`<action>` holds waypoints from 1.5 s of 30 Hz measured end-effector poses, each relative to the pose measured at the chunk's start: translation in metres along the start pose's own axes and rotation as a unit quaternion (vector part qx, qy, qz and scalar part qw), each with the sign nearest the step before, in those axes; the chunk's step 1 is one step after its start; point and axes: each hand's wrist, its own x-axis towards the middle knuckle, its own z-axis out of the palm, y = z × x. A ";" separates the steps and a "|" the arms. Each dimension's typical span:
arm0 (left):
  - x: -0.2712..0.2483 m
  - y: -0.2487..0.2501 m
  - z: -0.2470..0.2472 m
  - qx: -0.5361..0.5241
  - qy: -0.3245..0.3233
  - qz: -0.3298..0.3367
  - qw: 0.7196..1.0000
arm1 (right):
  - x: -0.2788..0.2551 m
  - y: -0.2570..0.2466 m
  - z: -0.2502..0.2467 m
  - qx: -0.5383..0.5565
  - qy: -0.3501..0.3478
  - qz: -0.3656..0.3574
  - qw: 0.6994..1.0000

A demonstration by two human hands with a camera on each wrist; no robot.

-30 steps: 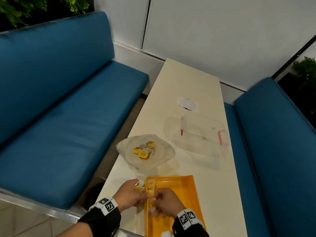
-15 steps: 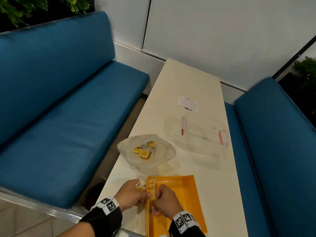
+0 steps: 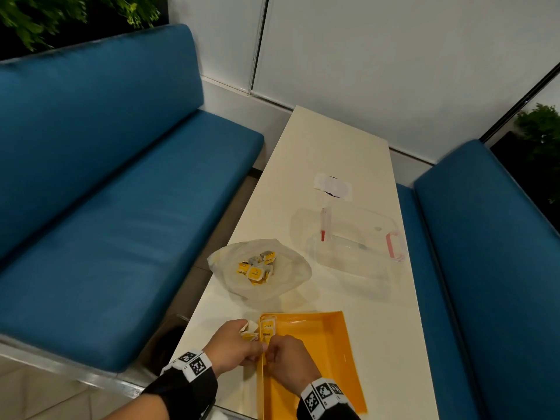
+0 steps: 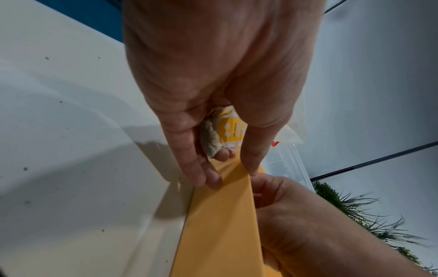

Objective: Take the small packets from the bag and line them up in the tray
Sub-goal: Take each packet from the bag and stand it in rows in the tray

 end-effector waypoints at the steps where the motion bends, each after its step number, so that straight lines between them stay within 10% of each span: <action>1: 0.000 0.000 0.000 0.001 -0.002 0.000 1.000 | 0.000 -0.001 -0.001 -0.001 0.002 -0.002 1.000; 13: -0.019 0.014 -0.026 -0.276 -0.064 -0.100 0.954 | -0.012 -0.019 -0.037 0.148 0.127 -0.071 0.978; 45: -0.021 0.014 -0.031 -0.153 -0.007 0.071 0.986 | -0.004 -0.034 -0.052 0.293 0.124 -0.057 0.946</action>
